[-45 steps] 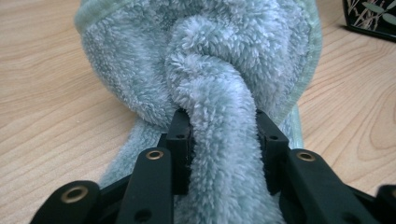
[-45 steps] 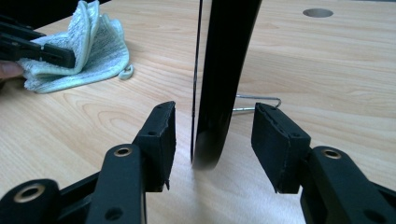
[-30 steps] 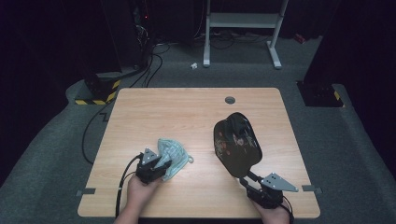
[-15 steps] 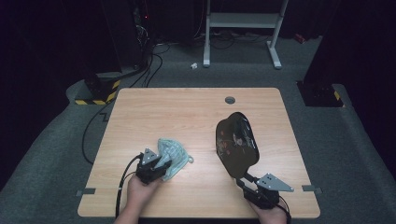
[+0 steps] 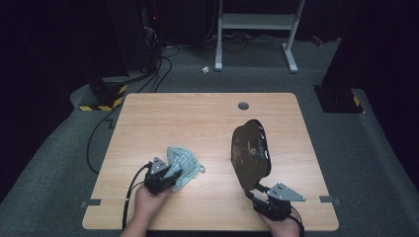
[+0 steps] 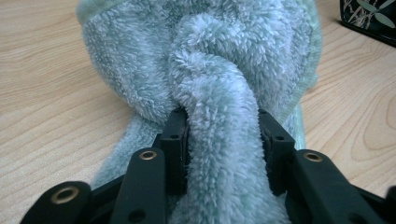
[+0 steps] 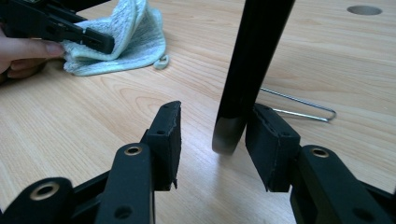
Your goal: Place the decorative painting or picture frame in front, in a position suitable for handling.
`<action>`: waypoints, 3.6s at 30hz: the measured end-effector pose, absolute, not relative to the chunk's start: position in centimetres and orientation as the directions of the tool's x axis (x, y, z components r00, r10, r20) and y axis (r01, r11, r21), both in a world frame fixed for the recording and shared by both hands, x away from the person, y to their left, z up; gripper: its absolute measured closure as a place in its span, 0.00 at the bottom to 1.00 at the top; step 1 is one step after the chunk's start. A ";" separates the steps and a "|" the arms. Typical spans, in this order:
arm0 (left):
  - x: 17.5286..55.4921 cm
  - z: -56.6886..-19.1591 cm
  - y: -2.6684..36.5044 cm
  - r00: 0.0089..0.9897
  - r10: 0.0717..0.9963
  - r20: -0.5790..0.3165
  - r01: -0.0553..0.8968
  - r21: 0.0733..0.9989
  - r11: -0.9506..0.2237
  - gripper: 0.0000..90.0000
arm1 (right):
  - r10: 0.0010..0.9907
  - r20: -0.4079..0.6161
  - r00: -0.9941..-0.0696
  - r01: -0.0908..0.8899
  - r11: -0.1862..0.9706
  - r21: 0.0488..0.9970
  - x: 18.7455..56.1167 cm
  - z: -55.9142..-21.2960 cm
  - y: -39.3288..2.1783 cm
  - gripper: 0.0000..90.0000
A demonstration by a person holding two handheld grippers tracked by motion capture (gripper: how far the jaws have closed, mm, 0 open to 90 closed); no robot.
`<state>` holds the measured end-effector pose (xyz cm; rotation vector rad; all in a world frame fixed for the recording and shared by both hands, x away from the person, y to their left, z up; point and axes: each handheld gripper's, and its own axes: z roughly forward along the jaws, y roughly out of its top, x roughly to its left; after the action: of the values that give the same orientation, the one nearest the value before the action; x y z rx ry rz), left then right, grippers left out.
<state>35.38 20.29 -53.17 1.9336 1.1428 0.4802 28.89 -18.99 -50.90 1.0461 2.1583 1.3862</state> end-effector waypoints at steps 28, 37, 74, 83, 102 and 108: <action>35.2 -53.2 20.1 0.521 0.852 -0.053 0.530 0.803 -0.274 0.67 | 0.657 0.088 -0.749 0.353 0.284 0.891 29.5 -51.2 -15.8 0.49; 34.9 -53.2 20.1 0.530 0.846 -0.050 0.526 0.803 -0.282 0.67 | 0.634 0.091 -0.768 0.347 0.293 0.891 30.0 -51.3 -14.8 0.48; 34.8 -53.2 20.0 0.538 0.842 -0.039 0.518 0.803 -0.294 0.66 | 0.649 0.091 -0.755 0.358 0.292 0.887 31.8 -51.6 -13.0 0.48; 35.1 -53.1 19.9 0.543 0.839 -0.037 0.515 0.804 -0.297 0.68 | 0.740 0.081 -0.668 0.406 0.271 0.873 31.6 -51.5 -16.1 0.53; 35.2 -53.1 19.8 0.547 0.836 -0.044 0.516 0.804 -0.294 0.69 | 0.780 0.057 -0.623 0.533 0.371 0.760 32.2 -52.7 -18.3 0.89; 35.0 -53.1 19.7 0.558 0.829 -0.027 0.504 0.805 -0.313 0.73 | 0.782 0.044 -0.622 0.537 0.385 0.751 32.4 -52.8 -17.7 0.93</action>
<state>35.05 19.70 -53.13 1.9814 1.0720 0.5081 32.40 -17.70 -52.76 1.1528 2.3308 1.0850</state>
